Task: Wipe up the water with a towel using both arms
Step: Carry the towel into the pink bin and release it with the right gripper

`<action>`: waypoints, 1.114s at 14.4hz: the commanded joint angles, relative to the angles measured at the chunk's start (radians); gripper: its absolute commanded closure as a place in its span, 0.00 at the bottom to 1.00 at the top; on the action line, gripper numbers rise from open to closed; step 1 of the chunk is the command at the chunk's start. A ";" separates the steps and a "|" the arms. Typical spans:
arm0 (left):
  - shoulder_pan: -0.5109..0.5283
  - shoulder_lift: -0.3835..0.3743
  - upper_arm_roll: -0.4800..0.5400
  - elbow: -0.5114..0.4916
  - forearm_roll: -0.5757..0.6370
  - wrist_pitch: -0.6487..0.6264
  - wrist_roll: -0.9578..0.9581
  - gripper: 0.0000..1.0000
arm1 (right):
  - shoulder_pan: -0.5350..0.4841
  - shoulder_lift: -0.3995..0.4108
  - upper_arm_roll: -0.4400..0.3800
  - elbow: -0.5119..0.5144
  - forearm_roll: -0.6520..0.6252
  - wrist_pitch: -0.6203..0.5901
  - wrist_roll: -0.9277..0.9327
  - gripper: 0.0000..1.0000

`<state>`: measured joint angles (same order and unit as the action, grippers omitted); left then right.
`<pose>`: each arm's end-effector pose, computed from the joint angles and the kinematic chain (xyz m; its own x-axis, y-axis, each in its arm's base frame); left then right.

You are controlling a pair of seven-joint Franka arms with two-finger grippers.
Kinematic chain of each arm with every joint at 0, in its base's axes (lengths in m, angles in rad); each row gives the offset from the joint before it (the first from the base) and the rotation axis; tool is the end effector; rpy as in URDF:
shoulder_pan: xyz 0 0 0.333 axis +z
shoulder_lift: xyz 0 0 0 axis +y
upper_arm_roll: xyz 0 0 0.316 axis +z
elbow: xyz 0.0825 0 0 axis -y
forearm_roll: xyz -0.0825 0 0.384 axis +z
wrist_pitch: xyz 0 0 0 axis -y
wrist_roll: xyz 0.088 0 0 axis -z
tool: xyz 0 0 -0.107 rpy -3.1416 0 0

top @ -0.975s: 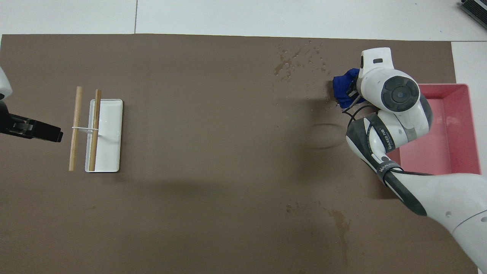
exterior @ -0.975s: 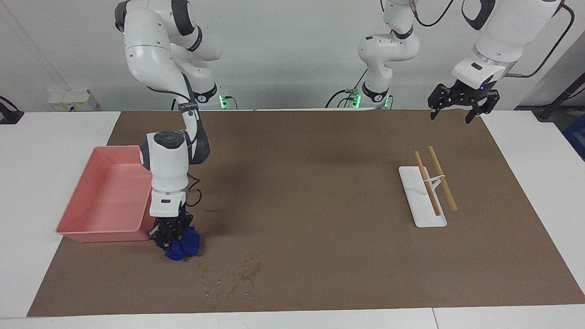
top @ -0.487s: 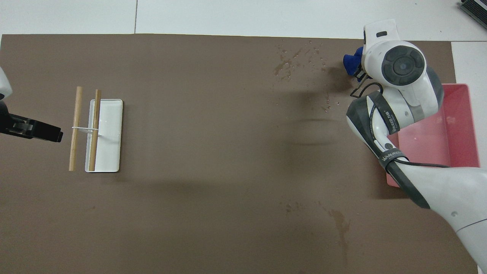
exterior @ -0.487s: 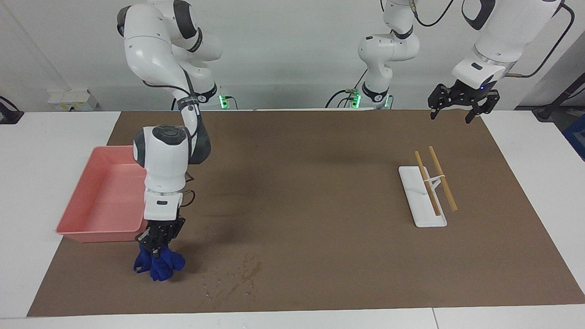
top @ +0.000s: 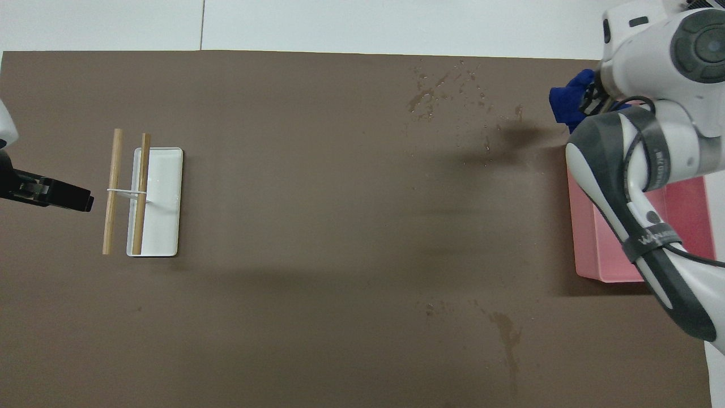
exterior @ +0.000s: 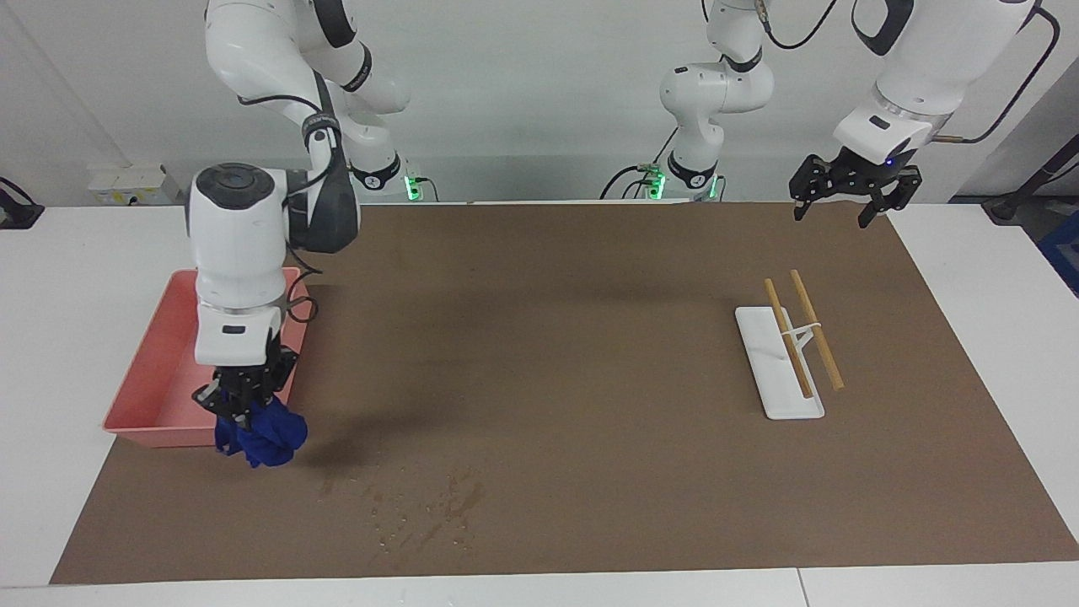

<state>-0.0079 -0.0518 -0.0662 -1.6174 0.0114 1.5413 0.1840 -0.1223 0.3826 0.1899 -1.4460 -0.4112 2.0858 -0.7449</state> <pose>0.5336 -0.0393 0.6282 0.9666 -0.2547 -0.0267 -0.2550 -0.9669 -0.0101 0.6999 0.0060 0.5027 0.5921 0.8045 -0.0460 0.7505 -0.5298 0.3950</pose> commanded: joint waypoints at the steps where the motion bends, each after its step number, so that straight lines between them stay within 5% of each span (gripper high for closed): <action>1: 0.006 -0.028 -0.001 -0.035 0.001 0.016 0.005 0.00 | -0.060 -0.092 0.022 -0.014 0.087 -0.139 -0.085 1.00; 5: 0.006 -0.028 -0.001 -0.035 0.001 0.016 0.005 0.00 | -0.141 -0.168 0.020 -0.062 0.150 -0.302 -0.097 1.00; 10: 0.006 -0.028 -0.001 -0.035 0.001 0.016 0.005 0.00 | -0.290 -0.271 0.019 -0.413 0.149 -0.036 -0.100 1.00; 13: 0.006 -0.029 -0.001 -0.035 0.001 0.016 0.005 0.00 | -0.324 -0.255 0.019 -0.507 0.150 0.059 -0.053 1.00; 16: 0.006 -0.029 -0.001 -0.035 0.001 0.016 0.005 0.00 | -0.312 -0.260 0.023 -0.511 0.172 -0.012 0.062 1.00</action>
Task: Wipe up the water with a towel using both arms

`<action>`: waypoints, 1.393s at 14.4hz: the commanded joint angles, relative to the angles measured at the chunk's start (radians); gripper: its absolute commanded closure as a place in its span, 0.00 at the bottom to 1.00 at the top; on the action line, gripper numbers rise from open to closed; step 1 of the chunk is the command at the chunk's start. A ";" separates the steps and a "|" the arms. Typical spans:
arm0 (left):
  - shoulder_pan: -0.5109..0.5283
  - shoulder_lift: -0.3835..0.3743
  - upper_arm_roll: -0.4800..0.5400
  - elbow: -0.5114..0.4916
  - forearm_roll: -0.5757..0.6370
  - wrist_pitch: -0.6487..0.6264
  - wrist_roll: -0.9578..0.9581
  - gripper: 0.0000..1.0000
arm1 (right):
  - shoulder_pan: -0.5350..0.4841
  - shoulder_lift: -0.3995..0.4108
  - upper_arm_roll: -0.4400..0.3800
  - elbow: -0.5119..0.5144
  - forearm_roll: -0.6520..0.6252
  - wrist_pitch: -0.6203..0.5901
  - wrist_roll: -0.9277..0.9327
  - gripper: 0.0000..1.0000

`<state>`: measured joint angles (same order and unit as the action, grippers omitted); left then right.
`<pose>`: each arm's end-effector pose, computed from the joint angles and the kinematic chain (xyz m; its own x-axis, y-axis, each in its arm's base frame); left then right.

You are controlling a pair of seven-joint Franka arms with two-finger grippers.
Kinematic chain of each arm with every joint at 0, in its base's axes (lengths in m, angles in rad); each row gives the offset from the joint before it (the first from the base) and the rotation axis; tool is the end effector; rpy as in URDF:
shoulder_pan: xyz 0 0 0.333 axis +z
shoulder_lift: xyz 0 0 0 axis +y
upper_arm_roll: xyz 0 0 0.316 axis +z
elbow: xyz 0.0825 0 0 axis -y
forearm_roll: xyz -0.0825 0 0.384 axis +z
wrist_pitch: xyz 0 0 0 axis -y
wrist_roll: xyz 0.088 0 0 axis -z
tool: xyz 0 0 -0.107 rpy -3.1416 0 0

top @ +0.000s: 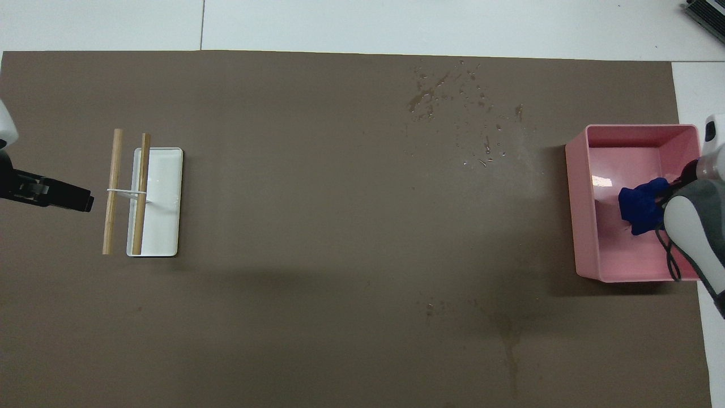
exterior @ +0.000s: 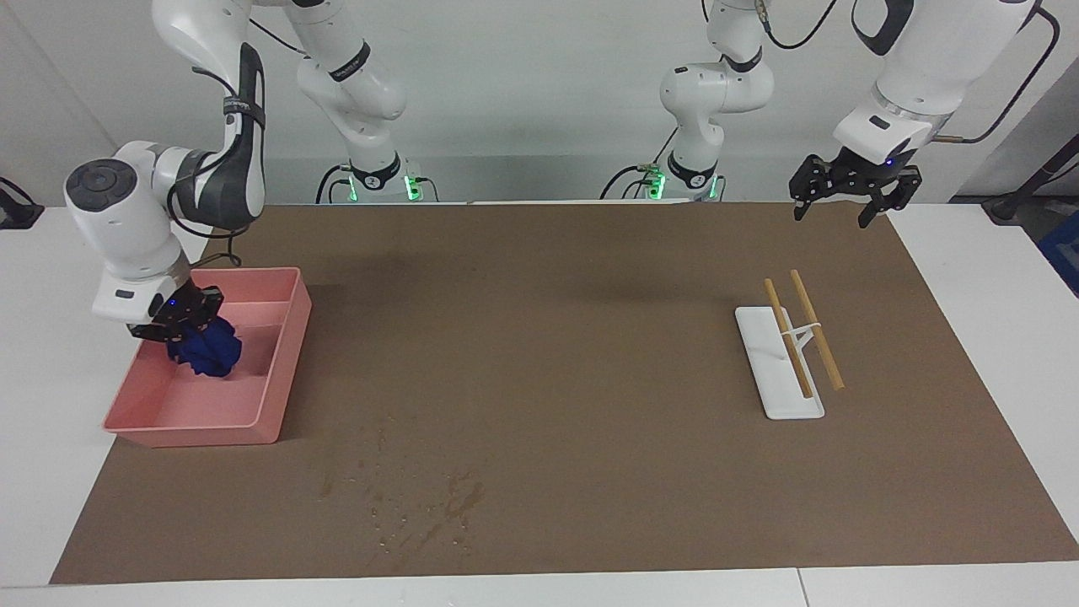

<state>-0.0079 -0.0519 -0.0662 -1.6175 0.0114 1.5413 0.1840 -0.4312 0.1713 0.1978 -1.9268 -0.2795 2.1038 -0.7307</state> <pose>0.5335 -0.0393 0.6282 0.9666 -0.2547 -0.0267 -0.2550 -0.9669 -0.0101 0.5776 -0.1550 0.4049 0.8030 0.5792 -0.1404 0.5955 -0.7890 0.1515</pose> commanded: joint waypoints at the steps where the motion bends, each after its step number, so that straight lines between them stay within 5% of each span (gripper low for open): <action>1: 0.006 -0.029 -0.001 -0.035 0.001 0.016 0.005 0.00 | -0.003 -0.052 0.014 -0.032 0.086 -0.036 0.053 1.00; 4: 0.006 -0.029 -0.001 -0.035 0.001 0.016 0.005 0.00 | -0.014 -0.055 0.014 -0.067 0.121 -0.027 0.093 1.00; 5: 0.006 -0.029 -0.001 -0.035 0.001 0.016 0.005 0.00 | -0.012 -0.055 0.014 -0.069 0.121 -0.028 0.094 0.75; 6: 0.006 -0.028 -0.001 -0.035 0.001 0.016 0.005 0.00 | -0.008 -0.055 0.014 -0.066 0.121 -0.027 0.097 0.28; 7: 0.006 -0.028 -0.001 -0.035 0.001 0.016 0.005 0.00 | -0.008 -0.050 0.014 -0.055 0.121 -0.033 0.099 0.00; 10: 0.006 -0.028 -0.001 -0.035 0.001 0.016 0.005 0.00 | 0.011 -0.059 0.023 0.014 0.141 -0.079 0.106 0.00; 15: 0.006 -0.029 -0.001 -0.035 0.001 0.017 0.005 0.00 | 0.109 -0.139 0.035 0.268 0.186 -0.430 0.289 0.00; 18: 0.006 -0.029 -0.001 -0.035 0.001 0.016 0.005 0.00 | 0.109 -0.200 0.031 0.282 0.291 -0.496 0.312 0.00; 20: 0.006 -0.029 -0.001 -0.035 0.001 0.016 0.005 0.00 | 0.111 -0.225 0.035 0.282 0.376 -0.557 0.498 0.00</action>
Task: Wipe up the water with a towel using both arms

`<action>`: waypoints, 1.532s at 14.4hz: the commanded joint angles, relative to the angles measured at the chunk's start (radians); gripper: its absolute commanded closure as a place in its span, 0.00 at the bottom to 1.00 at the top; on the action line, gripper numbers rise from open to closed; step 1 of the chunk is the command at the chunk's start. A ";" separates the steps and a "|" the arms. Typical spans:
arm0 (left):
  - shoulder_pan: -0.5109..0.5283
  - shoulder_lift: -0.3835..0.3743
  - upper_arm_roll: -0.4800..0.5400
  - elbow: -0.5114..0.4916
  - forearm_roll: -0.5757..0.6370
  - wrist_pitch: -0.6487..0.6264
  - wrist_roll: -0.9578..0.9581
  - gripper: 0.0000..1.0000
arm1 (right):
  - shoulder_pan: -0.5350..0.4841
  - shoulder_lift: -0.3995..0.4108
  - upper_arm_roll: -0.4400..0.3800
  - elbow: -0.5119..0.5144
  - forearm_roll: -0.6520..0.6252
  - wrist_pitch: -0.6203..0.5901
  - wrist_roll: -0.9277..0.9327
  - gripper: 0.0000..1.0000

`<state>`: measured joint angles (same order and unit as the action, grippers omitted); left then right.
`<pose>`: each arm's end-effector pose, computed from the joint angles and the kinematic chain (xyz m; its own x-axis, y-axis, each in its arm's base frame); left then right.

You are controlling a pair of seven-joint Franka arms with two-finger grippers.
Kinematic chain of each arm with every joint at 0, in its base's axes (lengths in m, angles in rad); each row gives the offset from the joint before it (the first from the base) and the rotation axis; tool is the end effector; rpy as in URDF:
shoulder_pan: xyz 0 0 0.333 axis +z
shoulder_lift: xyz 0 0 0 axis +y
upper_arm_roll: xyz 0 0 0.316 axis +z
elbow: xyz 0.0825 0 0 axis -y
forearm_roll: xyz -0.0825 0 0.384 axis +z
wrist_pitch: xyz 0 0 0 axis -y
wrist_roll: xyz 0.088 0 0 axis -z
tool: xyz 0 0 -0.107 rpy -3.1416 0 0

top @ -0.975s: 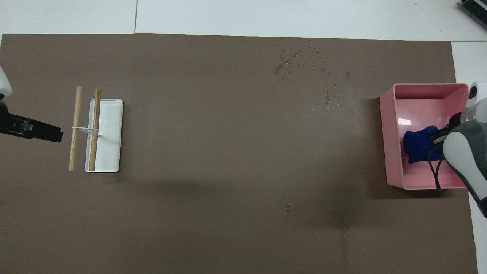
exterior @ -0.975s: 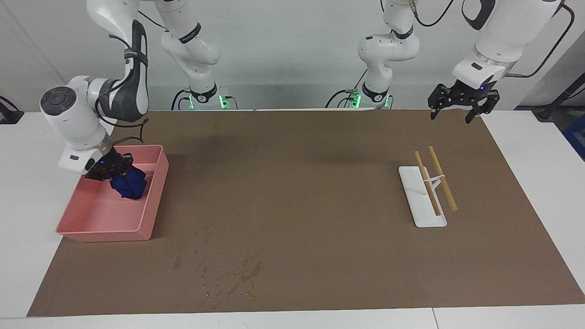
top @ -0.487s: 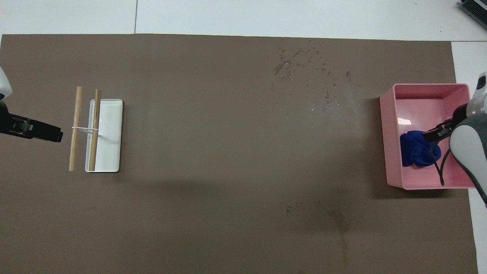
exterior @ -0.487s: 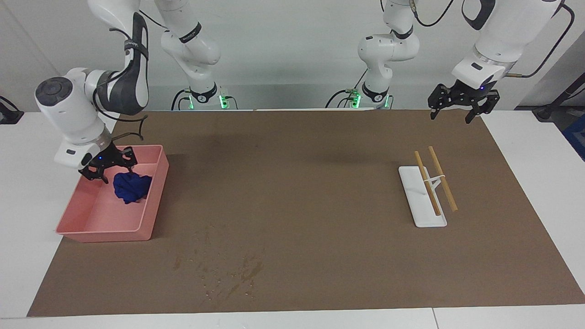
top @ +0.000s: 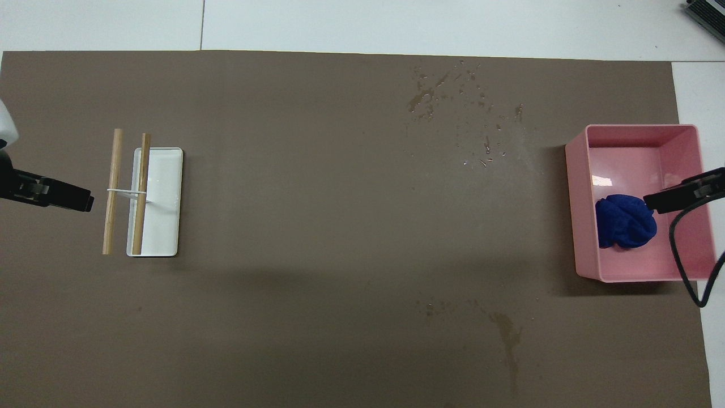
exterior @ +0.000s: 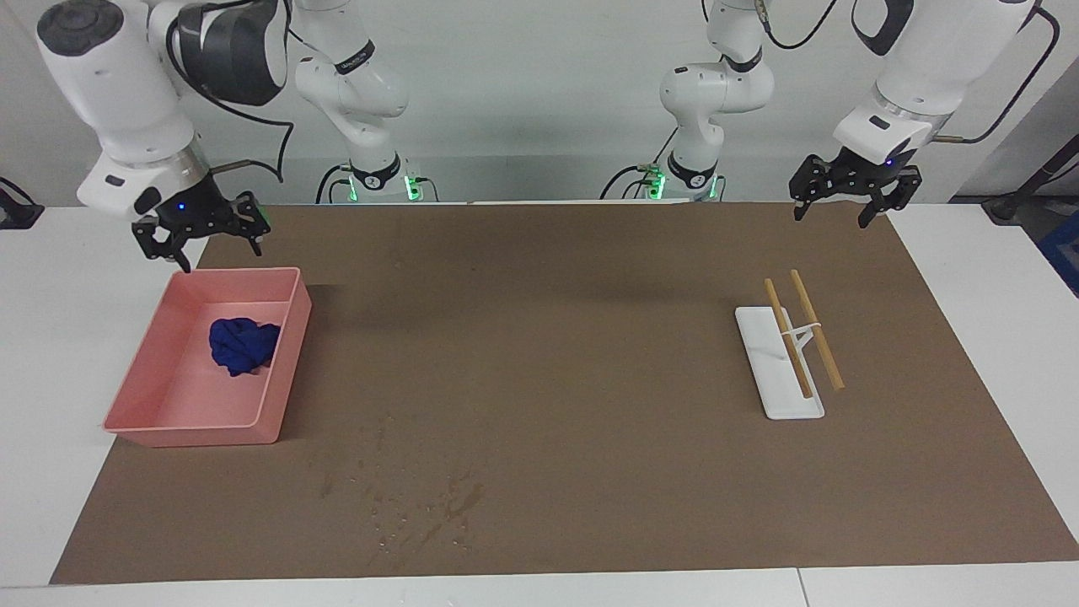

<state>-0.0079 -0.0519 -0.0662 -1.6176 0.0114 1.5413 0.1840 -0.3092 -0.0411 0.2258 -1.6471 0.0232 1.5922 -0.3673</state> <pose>0.5335 -0.0393 0.6281 0.9666 -0.2547 -0.0268 -0.2550 -0.9669 -0.0101 0.5414 -0.0403 0.6123 0.9602 0.2793 -0.0088 0.2791 -0.9601 -0.0184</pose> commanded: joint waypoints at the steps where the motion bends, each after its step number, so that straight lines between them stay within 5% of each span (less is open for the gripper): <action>1: 0.006 -0.028 -0.001 -0.035 0.001 0.017 0.005 0.00 | -0.002 -0.017 0.017 0.003 0.087 -0.049 0.209 0.00; 13: 0.006 -0.029 -0.001 -0.035 0.001 0.017 0.005 0.00 | 0.096 -0.039 0.026 -0.017 0.089 -0.080 0.353 0.00; 17: 0.006 -0.029 -0.001 -0.035 0.001 0.016 0.005 0.00 | 0.104 -0.060 0.027 -0.075 0.087 0.004 0.360 0.00; 22: 0.006 -0.028 -0.001 -0.035 0.001 0.017 0.005 0.00 | 0.258 -0.057 -0.049 -0.079 0.067 0.034 0.424 0.00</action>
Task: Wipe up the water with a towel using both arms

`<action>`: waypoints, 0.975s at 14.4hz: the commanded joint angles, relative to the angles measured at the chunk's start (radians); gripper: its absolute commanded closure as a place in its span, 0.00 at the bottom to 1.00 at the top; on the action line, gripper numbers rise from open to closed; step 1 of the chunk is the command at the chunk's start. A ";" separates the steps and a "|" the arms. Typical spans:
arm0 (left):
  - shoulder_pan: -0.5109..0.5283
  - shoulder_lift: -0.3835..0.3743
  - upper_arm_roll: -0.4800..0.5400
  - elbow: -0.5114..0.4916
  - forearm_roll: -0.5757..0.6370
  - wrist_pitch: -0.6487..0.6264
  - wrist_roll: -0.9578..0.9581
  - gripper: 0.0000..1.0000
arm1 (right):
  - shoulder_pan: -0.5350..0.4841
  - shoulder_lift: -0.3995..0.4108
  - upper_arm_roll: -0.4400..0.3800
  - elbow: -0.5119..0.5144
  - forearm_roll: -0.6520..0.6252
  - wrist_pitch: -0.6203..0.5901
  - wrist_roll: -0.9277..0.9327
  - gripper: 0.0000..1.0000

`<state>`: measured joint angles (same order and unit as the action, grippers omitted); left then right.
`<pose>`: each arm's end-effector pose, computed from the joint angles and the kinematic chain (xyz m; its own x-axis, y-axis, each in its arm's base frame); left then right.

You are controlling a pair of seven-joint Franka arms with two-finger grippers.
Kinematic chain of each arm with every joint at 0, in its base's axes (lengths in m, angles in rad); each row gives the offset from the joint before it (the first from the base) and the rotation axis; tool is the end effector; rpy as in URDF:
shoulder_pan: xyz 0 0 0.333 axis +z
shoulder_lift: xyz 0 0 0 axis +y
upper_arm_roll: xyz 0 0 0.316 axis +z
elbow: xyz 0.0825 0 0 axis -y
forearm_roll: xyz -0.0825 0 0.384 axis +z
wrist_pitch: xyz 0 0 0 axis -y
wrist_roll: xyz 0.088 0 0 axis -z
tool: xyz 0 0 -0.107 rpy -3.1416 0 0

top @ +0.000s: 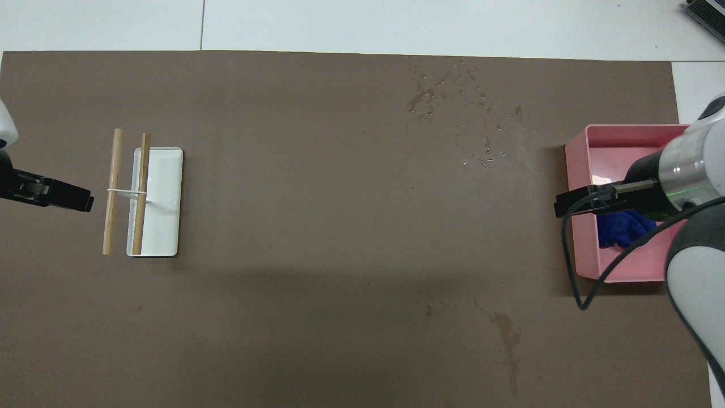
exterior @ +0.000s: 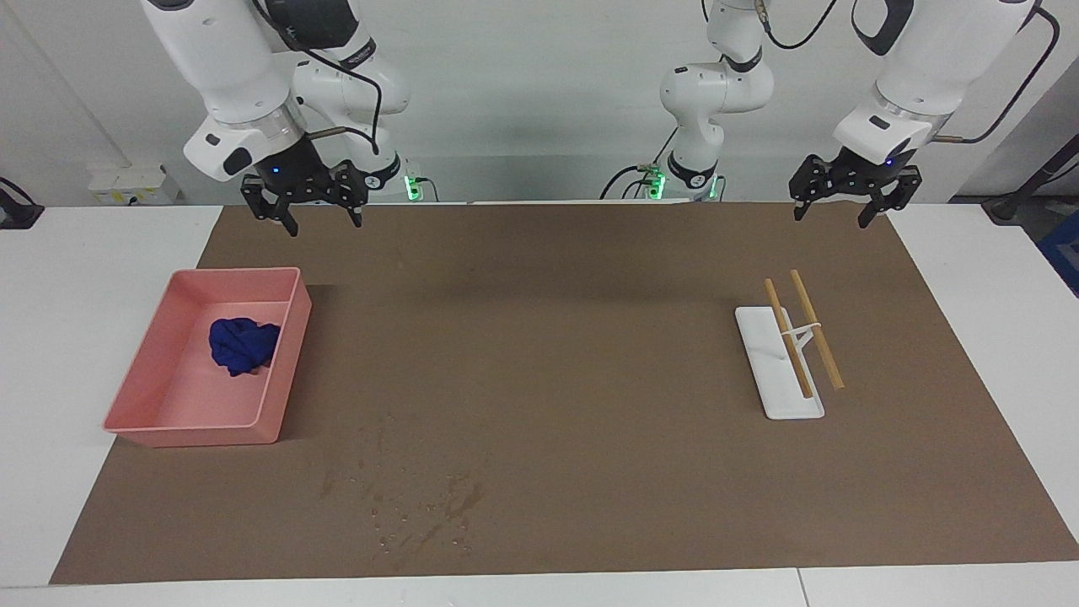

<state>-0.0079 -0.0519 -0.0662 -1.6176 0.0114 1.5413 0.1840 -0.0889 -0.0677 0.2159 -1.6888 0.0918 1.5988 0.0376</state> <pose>0.5335 -0.0393 0.6281 0.9666 -0.2547 -0.0268 -0.2550 -0.9669 -0.0101 0.5287 0.0809 0.6074 0.9959 0.0860 -0.0268 0.0837 -0.9936 -0.0761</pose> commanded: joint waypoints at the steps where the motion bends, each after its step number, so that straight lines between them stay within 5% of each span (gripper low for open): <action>1: 0.006 -0.029 -0.001 -0.035 0.001 0.016 0.005 0.00 | 0.038 -0.023 -0.055 -0.025 -0.018 0.026 0.010 0.00; 6: 0.006 -0.028 -0.001 -0.035 0.001 0.016 0.005 0.00 | 0.138 0.083 -0.117 0.136 -0.115 -0.055 0.010 0.00; 14: 0.006 -0.028 -0.001 -0.035 0.001 0.016 0.005 0.00 | 0.081 0.051 -0.122 0.051 -0.106 -0.051 -0.056 0.00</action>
<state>-0.0079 -0.0519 -0.0662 -1.6176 0.0114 1.5413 0.1840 0.0054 0.0014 0.0897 -1.6133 -0.0041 1.5584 0.0128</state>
